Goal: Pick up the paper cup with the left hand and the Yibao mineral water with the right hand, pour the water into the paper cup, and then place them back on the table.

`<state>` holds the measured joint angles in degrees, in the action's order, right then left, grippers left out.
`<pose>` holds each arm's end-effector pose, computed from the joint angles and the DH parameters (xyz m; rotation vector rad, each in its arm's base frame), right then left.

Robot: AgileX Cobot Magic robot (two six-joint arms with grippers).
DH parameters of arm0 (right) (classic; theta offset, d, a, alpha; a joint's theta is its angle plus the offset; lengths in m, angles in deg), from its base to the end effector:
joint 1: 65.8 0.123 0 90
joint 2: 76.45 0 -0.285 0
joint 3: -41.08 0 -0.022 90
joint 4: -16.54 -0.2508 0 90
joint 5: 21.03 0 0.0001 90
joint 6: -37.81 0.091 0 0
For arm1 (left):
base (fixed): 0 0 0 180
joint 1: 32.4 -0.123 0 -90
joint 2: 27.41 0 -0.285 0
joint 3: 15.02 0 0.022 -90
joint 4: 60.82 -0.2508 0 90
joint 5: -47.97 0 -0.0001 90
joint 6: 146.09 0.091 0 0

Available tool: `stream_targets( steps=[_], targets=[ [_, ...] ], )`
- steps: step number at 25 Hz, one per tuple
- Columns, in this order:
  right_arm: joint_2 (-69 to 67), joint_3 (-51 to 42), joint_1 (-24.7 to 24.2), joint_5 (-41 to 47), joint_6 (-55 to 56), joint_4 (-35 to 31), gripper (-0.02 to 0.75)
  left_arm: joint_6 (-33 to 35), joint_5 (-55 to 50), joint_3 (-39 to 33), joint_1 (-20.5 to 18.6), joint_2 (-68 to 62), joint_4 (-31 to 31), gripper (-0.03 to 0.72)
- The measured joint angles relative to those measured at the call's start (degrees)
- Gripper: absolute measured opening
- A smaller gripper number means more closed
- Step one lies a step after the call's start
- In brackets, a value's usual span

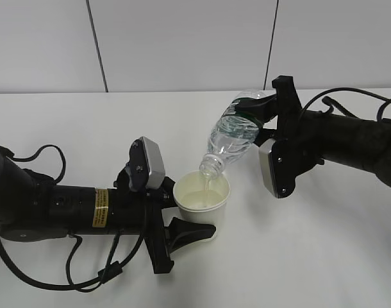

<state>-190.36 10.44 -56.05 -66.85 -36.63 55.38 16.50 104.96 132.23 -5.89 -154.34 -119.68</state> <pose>0.3450 0.1008 0.1697 -1.7283 0.7363 -0.7223 0.2690 -0.2071 0.0904 1.2849 1.5872 -0.8587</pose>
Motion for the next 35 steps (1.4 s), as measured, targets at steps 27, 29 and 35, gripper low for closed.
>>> stream_targets(
  steps=[27, 29, 35],
  targets=[
    [0.0, 0.0, 0.0, -0.1, 0.0, 0.0, 0.372, 0.0, -0.1, 0.0, 0.0, 0.0, 0.0, 0.431],
    [0.0, 0.0, 0.0, -0.1, 0.0, 0.0, 0.372, 0.0, -0.1, 0.0, 0.0, 0.0, 0.0, 0.431],
    [0.0, 0.0, 0.0, -0.1, 0.0, 0.0, 0.372, 0.0, -0.1, 0.0, 0.0, 0.0, 0.0, 0.431]
  ],
)
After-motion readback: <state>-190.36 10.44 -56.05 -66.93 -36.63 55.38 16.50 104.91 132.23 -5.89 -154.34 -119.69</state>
